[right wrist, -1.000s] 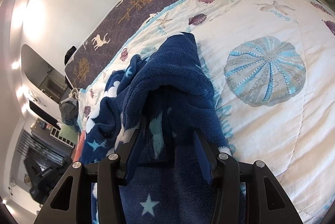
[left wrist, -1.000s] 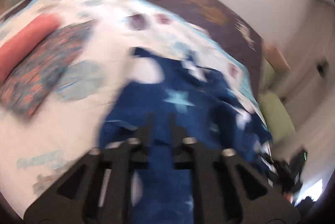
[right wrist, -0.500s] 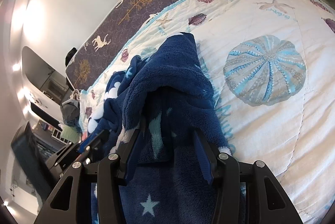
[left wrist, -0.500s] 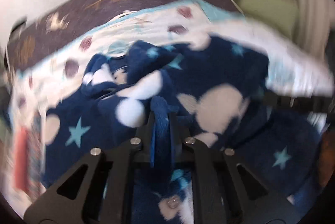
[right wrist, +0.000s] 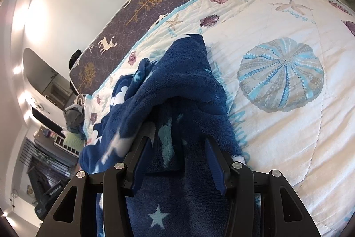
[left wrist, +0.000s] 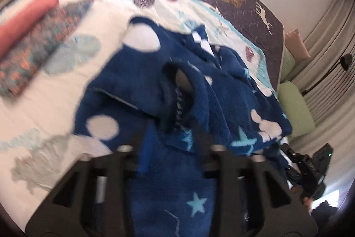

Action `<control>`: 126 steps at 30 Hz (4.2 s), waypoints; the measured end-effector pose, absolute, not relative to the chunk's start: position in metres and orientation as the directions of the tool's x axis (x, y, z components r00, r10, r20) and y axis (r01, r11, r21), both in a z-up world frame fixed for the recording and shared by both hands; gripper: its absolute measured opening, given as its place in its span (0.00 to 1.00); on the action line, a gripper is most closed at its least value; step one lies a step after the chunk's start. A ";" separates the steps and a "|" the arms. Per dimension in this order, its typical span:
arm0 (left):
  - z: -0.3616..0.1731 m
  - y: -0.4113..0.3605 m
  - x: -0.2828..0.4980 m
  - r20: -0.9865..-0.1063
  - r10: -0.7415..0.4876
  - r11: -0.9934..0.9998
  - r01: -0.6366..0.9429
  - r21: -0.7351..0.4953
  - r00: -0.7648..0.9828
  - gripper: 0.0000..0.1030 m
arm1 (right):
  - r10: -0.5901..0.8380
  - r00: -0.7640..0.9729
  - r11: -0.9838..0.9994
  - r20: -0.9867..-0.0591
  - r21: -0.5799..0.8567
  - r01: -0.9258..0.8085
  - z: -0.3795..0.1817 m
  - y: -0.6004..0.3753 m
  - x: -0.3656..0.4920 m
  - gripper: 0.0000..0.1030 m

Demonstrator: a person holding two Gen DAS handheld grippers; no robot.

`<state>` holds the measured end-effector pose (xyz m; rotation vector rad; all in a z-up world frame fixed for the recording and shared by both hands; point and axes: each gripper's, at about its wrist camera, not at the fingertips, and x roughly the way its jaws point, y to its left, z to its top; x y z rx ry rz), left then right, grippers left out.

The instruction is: Fold small clothes

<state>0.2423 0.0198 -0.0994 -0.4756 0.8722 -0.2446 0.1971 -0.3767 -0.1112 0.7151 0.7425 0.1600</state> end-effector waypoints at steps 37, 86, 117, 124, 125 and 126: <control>0.006 -0.024 0.277 -0.607 -0.199 0.980 0.153 -0.127 0.770 0.12 | 0.379 0.732 0.753 -0.565 0.648 0.110 -0.112 -0.376 0.197 0.51; -0.117 -0.033 0.073 -0.773 -0.270 0.910 0.413 -0.012 0.573 0.71 | 0.209 0.569 0.976 -0.795 0.138 -0.166 -0.100 -0.265 0.030 0.40; -0.091 -0.002 0.008 -0.723 -0.532 0.834 0.419 -0.358 0.441 0.17 | 0.348 0.583 0.837 -0.734 -0.036 -0.546 -0.093 -0.163 -0.087 0.58; -0.087 -0.018 0.005 -0.720 -0.550 0.813 0.467 -0.348 0.422 0.17 | 0.309 0.631 0.839 -0.712 -0.108 -0.534 -0.104 -0.140 -0.072 0.36; -0.084 -0.019 0.005 -0.713 -0.561 0.805 0.477 -0.352 0.420 0.17 | 0.321 0.622 0.835 -0.714 -0.097 -0.542 -0.105 -0.139 -0.071 0.27; -0.080 -0.020 0.005 -0.702 -0.577 0.793 0.491 -0.360 0.416 0.17 | 0.328 0.608 0.836 -0.723 -0.078 -0.543 -0.106 -0.139 -0.067 0.23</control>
